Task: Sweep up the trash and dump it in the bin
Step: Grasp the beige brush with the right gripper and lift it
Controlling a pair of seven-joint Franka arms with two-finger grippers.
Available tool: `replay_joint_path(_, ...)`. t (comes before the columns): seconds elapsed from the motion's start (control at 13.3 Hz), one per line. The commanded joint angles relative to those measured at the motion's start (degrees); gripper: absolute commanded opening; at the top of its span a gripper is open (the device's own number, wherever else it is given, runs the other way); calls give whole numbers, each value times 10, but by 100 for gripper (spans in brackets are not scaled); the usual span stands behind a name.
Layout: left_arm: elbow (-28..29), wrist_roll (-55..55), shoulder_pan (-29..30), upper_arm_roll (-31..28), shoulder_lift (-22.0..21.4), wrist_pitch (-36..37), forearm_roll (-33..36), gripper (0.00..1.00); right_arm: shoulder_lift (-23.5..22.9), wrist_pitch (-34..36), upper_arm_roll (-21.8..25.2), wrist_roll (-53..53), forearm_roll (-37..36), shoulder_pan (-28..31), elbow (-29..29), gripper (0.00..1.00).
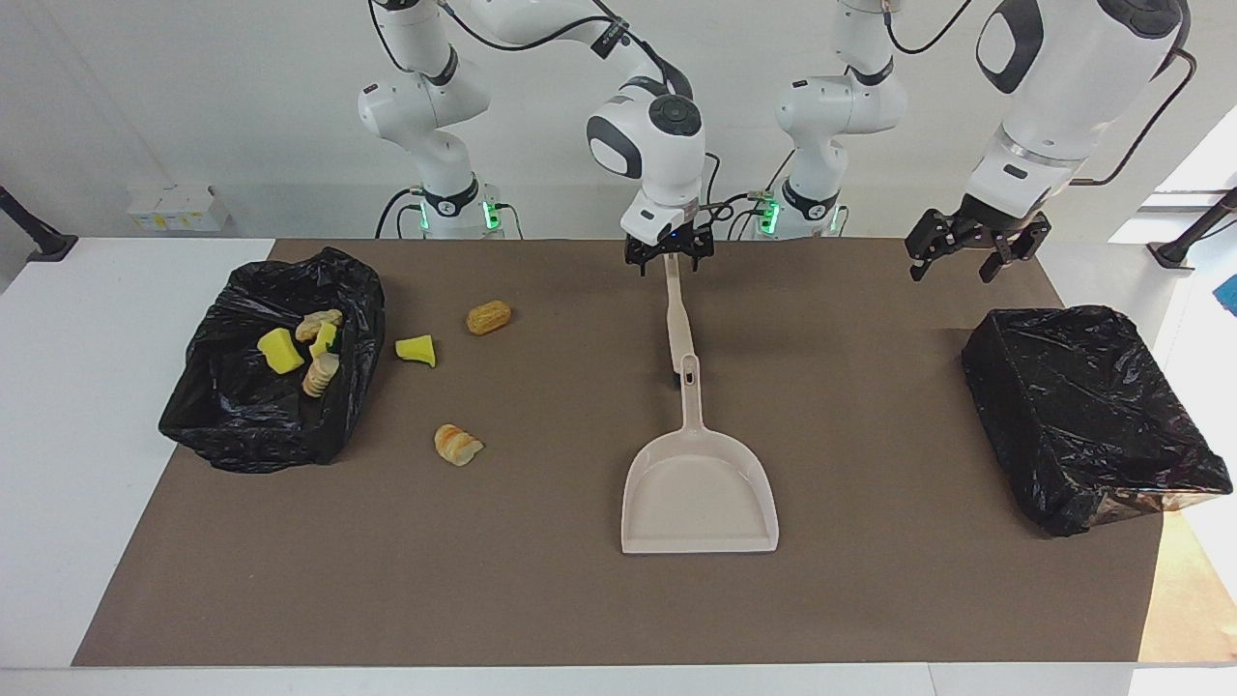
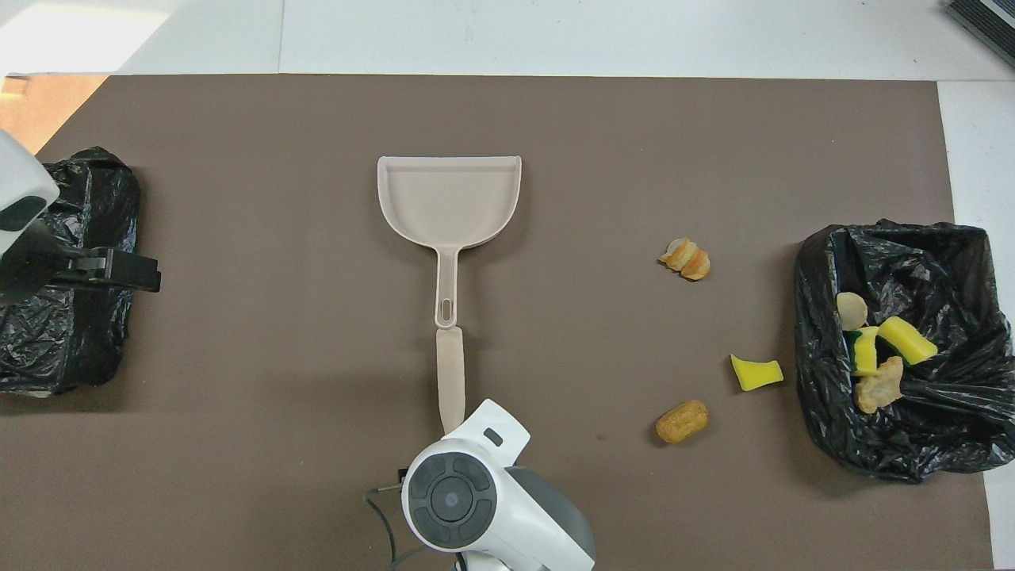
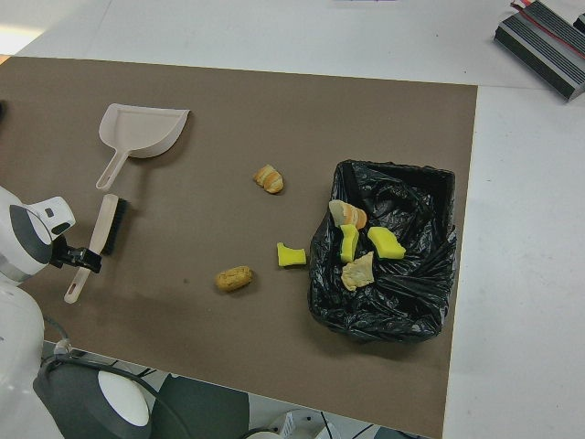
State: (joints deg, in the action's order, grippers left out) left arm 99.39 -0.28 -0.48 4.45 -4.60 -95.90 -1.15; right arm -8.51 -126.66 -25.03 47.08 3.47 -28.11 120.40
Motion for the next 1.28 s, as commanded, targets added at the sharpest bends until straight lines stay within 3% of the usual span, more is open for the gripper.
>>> replay_joint_path(0.0,6,-2,1,0,-9,-3,6,100,12,-18,0,6,11,-5,26,100)
replay_joint_path(0.38,6,-3,1,0,-9,-3,6,100,17,-26,0,21,11,-14,45,100)
replay_joint_path(0.45,6,-3,1,0,-9,-3,5,100,17,-30,0,25,11,-16,44,96)
replay_joint_path(0.53,6,-2,1,0,-9,-3,5,100,13,-33,0,29,11,-17,40,85)
replay_joint_path(0.68,6,-3,1,0,-9,-3,6,100,13,-39,0,30,10,-18,37,27)
replay_joint_path(0.75,6,-3,1,0,-9,-3,6,100,12,-39,1,30,10,-19,33,11)
replay_joint_path(0.9,6,-3,1,0,-9,-3,6,100,10,-50,1,31,9,-19,32,0)
replay_joint_path(1.2,6,-2,1,0,-9,-3,6,100,41,-20,1,52,9,-11,32,0)
